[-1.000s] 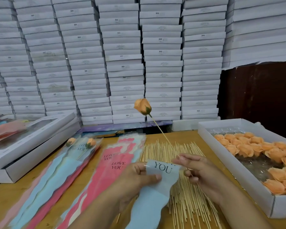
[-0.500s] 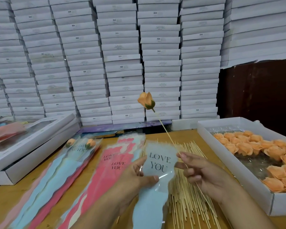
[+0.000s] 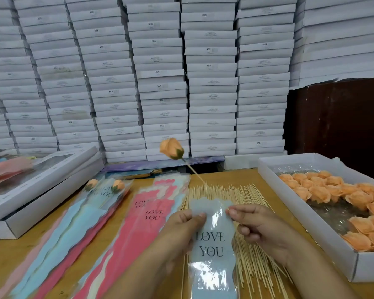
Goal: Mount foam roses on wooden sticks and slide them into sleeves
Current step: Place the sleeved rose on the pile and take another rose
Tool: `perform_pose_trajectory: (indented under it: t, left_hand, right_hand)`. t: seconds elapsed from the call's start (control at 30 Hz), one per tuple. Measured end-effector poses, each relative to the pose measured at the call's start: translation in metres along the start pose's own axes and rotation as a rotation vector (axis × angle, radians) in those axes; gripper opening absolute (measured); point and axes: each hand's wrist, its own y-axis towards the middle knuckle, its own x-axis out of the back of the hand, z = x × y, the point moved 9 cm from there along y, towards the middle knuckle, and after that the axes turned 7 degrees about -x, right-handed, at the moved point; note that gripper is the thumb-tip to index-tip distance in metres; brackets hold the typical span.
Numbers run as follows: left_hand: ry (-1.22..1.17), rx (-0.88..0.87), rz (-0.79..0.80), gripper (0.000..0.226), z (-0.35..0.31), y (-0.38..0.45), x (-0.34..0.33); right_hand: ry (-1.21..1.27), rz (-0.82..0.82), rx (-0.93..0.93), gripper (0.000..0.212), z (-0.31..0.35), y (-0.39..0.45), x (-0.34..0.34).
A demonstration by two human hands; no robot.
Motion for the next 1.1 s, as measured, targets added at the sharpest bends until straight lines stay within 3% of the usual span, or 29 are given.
perform_pose_trajectory:
  t: [0.23,0.47,0.67,0.77,0.9,1.1]
  left_hand:
    - [-0.049,0.013,-0.020,0.021,0.010,0.005,-0.004]
    - [-0.100,-0.060,-0.061,0.025,0.010,0.011,-0.002]
    - [-0.171,-0.019,-0.097,0.023,0.024,0.011,0.001]
    - [-0.212,0.006,-0.097,0.033,0.029,0.011,0.003]
    - [-0.227,0.006,-0.069,0.057,0.027,0.010,0.001]
    - [-0.234,-0.024,-0.032,0.043,0.025,0.008,-0.006]
  right_hand:
    - [0.019,-0.038,0.017,0.027,0.003,-0.002,0.002]
    - [0.141,-0.068,0.012,0.043,0.004,0.001,0.008]
    - [0.218,-0.070,0.013,0.030,0.005,0.002,0.011]
    - [0.195,-0.042,0.028,0.040,0.005,0.001,0.008]
    - [0.167,-0.054,0.054,0.036,0.009,0.000,0.007]
    - [0.233,-0.088,0.106,0.022,0.029,-0.003,0.005]
